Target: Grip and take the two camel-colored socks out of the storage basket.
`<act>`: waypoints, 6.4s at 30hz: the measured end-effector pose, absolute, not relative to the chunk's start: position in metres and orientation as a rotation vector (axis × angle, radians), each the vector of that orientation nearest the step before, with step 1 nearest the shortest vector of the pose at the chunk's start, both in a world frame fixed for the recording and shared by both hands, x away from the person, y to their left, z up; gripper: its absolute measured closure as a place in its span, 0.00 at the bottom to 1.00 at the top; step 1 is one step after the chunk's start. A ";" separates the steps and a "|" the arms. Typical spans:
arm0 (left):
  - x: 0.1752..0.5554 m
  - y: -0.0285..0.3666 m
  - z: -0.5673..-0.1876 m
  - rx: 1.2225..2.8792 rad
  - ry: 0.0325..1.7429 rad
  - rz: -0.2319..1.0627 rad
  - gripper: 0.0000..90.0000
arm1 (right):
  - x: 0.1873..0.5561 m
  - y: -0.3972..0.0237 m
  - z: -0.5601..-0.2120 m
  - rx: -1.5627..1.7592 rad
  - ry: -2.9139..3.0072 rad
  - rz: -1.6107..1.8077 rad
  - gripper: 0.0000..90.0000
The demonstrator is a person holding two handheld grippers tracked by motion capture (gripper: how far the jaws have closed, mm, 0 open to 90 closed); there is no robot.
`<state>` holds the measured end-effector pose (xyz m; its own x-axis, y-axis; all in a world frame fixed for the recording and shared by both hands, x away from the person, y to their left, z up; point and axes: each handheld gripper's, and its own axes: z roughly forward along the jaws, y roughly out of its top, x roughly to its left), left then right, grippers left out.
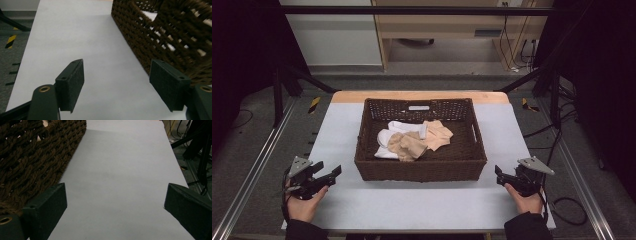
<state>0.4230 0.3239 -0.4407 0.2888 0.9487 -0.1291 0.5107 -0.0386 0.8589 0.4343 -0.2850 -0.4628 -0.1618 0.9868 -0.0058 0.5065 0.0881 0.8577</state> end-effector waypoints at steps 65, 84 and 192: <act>0.503 0.179 -0.321 1.709 1.011 0.656 0.45 | 0.431 -0.289 -0.458 1.491 1.697 0.977 0.05; 0.545 0.151 -0.374 1.814 1.006 0.681 0.49 | 0.433 -0.289 -0.458 1.490 1.708 0.963 0.05; 0.439 0.160 -0.280 1.594 0.622 0.535 0.99 | 0.433 -0.292 -0.458 1.478 1.706 0.926 0.07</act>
